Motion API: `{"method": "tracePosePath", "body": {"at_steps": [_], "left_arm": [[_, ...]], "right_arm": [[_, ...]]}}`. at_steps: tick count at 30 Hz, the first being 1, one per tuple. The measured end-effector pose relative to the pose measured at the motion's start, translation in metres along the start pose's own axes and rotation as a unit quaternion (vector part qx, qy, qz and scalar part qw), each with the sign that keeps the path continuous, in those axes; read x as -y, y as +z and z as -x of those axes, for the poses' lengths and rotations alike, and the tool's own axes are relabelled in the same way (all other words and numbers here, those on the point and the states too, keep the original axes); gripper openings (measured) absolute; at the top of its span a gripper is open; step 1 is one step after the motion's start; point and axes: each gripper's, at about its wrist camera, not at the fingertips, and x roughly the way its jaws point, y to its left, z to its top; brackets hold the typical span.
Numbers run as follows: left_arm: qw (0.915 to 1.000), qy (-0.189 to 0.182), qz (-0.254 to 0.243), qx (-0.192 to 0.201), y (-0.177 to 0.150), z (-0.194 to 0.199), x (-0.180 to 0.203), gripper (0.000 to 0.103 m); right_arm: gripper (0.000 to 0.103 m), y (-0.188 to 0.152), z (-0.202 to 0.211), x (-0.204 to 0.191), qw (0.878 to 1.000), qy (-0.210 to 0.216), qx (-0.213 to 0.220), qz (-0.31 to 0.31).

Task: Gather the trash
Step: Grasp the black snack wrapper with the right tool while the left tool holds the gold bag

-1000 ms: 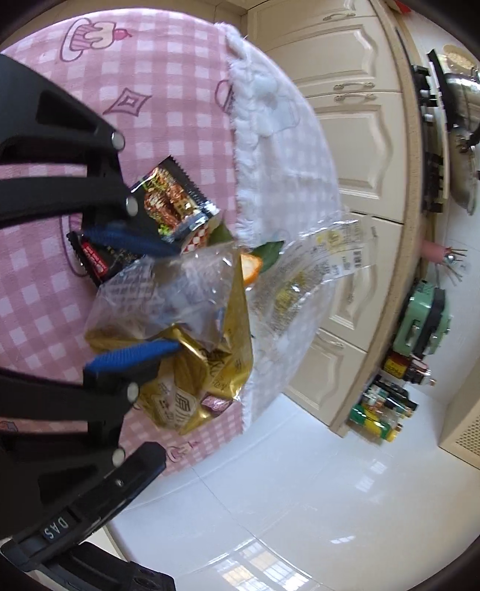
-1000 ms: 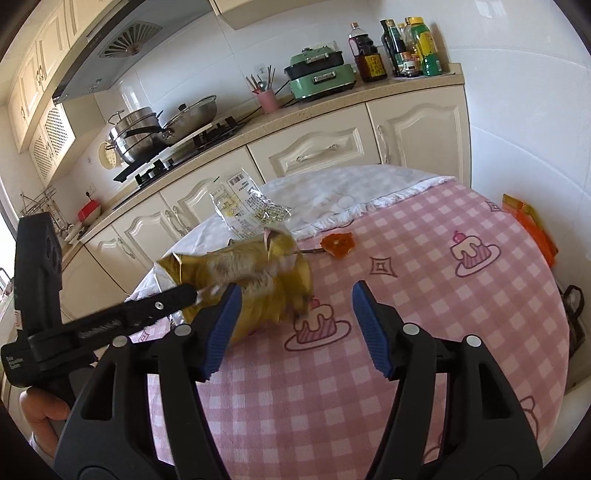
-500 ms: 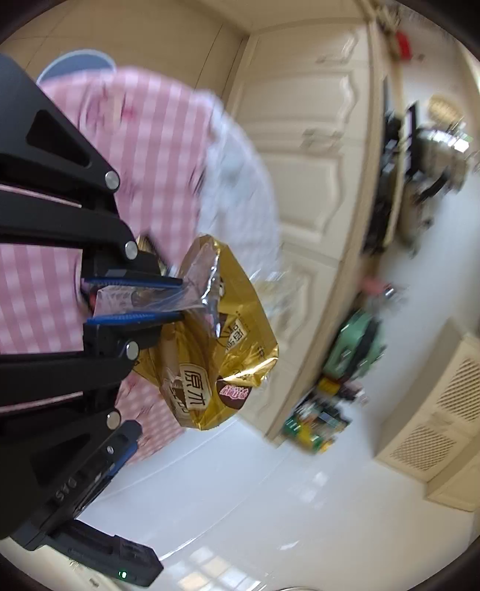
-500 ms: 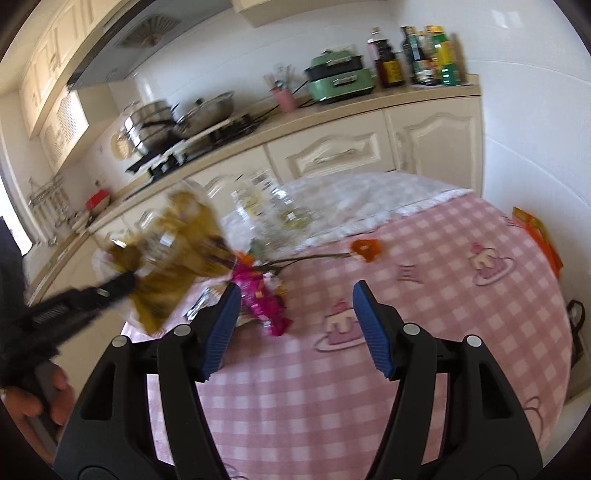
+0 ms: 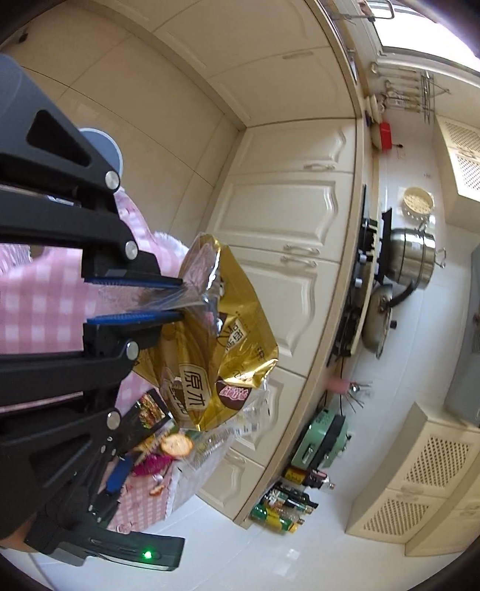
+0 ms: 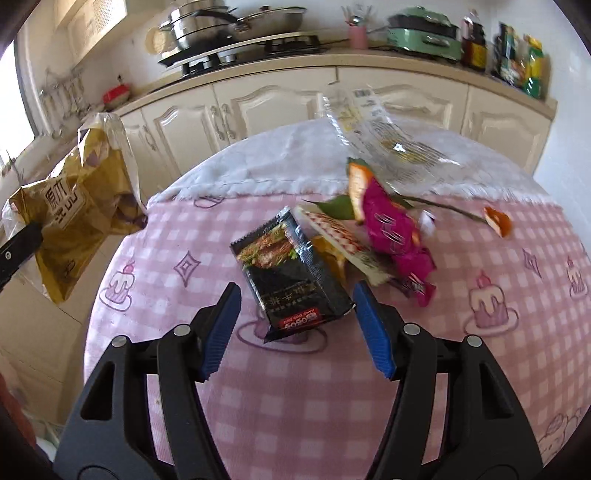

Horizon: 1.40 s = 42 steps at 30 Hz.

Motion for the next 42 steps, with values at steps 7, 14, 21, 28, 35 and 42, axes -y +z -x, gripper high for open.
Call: {"method": "tracePosePath", "body": {"at_steps": [7,14,21,28,35,42], "left_arm": [[0.9999,0.002,0.011,-0.01,-0.01,0.0,-0.02,0.011],[0.9998,0.001,0.019,-0.009,-0.014,0.006,-0.035,0.011],[0.9995,0.0,0.028,-0.015,-0.017,0.008,-0.046,0.011],[0.9992,-0.003,0.038,-0.014,-0.019,0.013,-0.056,0.011],[0.9982,0.002,0.06,-0.008,-0.021,0.022,-0.089,0.011],[0.9938,0.056,0.095,-0.008,-0.035,0.03,-0.161,0.011]], "right_arm": [[0.063,0.003,-0.022,-0.016,0.998,-0.01,-0.039,0.053],[0.065,0.007,-0.013,-0.016,0.998,-0.019,-0.018,0.051],[0.064,0.01,-0.03,-0.036,0.994,-0.013,-0.038,0.102],[0.013,0.016,-0.027,-0.034,0.997,0.008,-0.026,0.065],[0.009,0.01,0.002,-0.094,0.992,0.098,0.011,0.074],[0.008,-0.003,0.0,-0.198,0.976,0.186,0.015,0.115]]}}
